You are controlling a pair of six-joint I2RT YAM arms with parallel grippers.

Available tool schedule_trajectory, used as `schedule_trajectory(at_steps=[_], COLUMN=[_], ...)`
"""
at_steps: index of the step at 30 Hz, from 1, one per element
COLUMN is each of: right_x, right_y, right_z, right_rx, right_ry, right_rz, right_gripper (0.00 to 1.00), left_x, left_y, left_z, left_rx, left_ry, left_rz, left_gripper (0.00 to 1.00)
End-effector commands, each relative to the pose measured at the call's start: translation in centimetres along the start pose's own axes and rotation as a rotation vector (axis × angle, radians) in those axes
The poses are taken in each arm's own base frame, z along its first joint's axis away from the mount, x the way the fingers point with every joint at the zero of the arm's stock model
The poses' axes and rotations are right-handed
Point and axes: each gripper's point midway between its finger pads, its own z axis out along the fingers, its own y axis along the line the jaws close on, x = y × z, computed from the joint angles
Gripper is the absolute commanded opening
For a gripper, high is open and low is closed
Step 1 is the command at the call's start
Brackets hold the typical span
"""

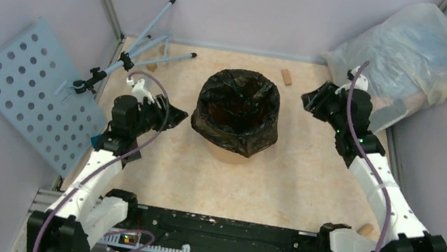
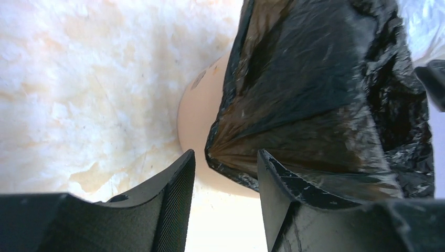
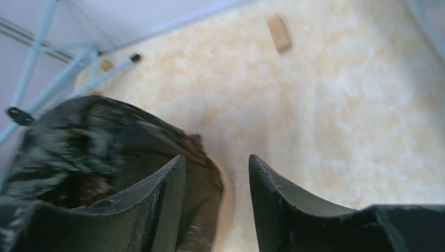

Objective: Put the trash bags into the trash bin

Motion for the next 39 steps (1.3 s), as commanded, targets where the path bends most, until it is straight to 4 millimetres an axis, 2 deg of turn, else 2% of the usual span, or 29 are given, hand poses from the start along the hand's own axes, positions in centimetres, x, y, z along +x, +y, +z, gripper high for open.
schedule_trajectory(at_steps=[1, 3, 5, 6, 7, 10, 15, 18, 27, 34, 39], right_x=[-4.1, -4.8, -4.8, -4.7, -4.9, -3.4, 1.2, 3.1, 4.7, 8.5, 11.6], right_y=[4.7, 7.6, 10.3, 11.8, 13.2, 16.1, 18.9, 19.3, 19.1, 18.8, 17.6], right_z=[-3.2, -4.1, -4.8, -5.1, -5.5, -5.3, -3.6, -2.9, -1.3, -0.2, 0.5], right_rx=[-0.037, -0.085, -0.148, -0.192, -0.234, -0.332, -0.443, -0.467, -0.493, -0.558, -0.525], right_ry=[-0.065, -0.066, -0.049, -0.035, -0.027, 0.038, 0.18, 0.24, 0.313, 0.491, 0.57], right_rz=[-0.213, -0.272, -0.326, -0.35, -0.371, -0.455, -0.65, -0.75, -0.857, -0.909, -1.0], right_gripper=[0.42, 0.29, 0.07, 0.0, 0.0, 0.0, 0.0, 0.0, 0.0, 0.0, 0.0], left_x=[-2.4, -2.8, -3.4, -3.7, -4.1, -5.4, -6.1, -6.0, -5.9, -6.1, -6.0], left_y=[-1.2, -1.8, -2.5, -3.1, -3.7, -5.3, -6.9, -7.1, -7.6, -8.2, -8.1], left_z=[-1.3, -1.7, -2.2, -2.5, -2.9, -4.1, -5.0, -5.1, -4.8, -4.6, -4.1], left_rx=[-0.022, -0.015, -0.005, 0.007, 0.02, 0.042, 0.078, 0.088, 0.123, 0.148, 0.155], left_ry=[-0.062, -0.065, -0.073, -0.08, -0.09, -0.13, -0.136, -0.127, -0.11, -0.098, -0.09], left_rz=[0.081, 0.094, 0.11, 0.123, 0.141, 0.189, 0.227, 0.233, 0.256, 0.262, 0.266], left_gripper=[0.53, 0.53, 0.54, 0.54, 0.53, 0.54, 0.58, 0.58, 0.67, 0.74, 0.77])
